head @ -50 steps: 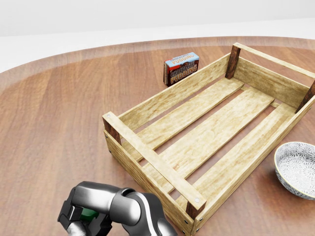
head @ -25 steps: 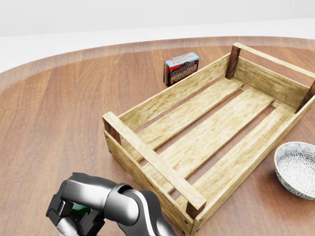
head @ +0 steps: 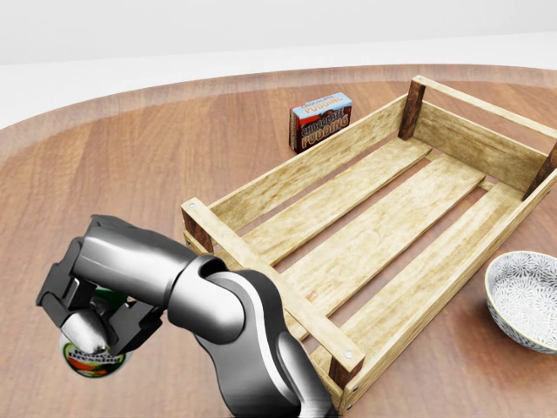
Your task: Pick up the salad dressing and put it in the tray.
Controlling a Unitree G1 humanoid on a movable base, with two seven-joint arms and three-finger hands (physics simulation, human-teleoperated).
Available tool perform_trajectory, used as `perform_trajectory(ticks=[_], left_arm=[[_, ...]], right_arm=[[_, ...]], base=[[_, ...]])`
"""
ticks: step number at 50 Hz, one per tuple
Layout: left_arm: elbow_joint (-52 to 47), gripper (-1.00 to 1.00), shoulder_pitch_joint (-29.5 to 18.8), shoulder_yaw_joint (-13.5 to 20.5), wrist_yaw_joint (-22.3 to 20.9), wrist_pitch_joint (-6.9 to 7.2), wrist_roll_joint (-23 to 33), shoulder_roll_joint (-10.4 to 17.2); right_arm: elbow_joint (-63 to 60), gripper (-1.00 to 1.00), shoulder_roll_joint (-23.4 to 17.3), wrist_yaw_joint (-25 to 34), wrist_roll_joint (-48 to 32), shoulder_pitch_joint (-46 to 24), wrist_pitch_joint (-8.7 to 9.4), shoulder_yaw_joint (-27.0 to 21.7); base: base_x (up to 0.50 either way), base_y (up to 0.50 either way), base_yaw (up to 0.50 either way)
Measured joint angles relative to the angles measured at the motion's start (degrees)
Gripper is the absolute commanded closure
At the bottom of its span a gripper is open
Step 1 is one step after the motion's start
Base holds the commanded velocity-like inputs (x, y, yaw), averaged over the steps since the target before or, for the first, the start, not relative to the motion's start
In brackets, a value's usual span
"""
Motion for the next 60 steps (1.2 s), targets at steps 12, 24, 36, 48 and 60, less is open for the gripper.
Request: perform_trajectory(ticks=[12,24,36,48,60], left_arm=[[-0.3,-1.0,0.05,-0.28,-0.14,0.0,0.23,-0.23],[-0.39,-1.0,0.12,-0.54,-0.35,0.0,0.58,-0.51],[-0.58,-1.0,0.16,-0.69,-0.51,0.0,0.81,-0.69],[-0.53,-1.0,0.16,-0.99,-0.67,0.0,1.2,-0.85],[-1.17,-1.0,0.09,-0.76,-0.57,0.0,1.18,-0.76]], right_arm=[[-0.91,1.0,-1.68,0.0,2.67,-9.39,0.0,-4.08],[0.79,1.0,-6.23,0.0,7.5,-19.14,0.0,-8.63],[5.21,1.0,-14.24,0.0,12.6,-26.38,0.0,-12.99],[6.25,1.0,-22.21,0.0,14.79,-27.29,0.0,-16.29],[6.32,1.0,-30.58,0.0,14.44,-23.9,0.0,-19.81]], base=[[0.0,0.0,0.0],[0.0,0.0,0.0],[0.0,0.0,0.0],[0.0,0.0,0.0],[0.0,0.0,0.0]])
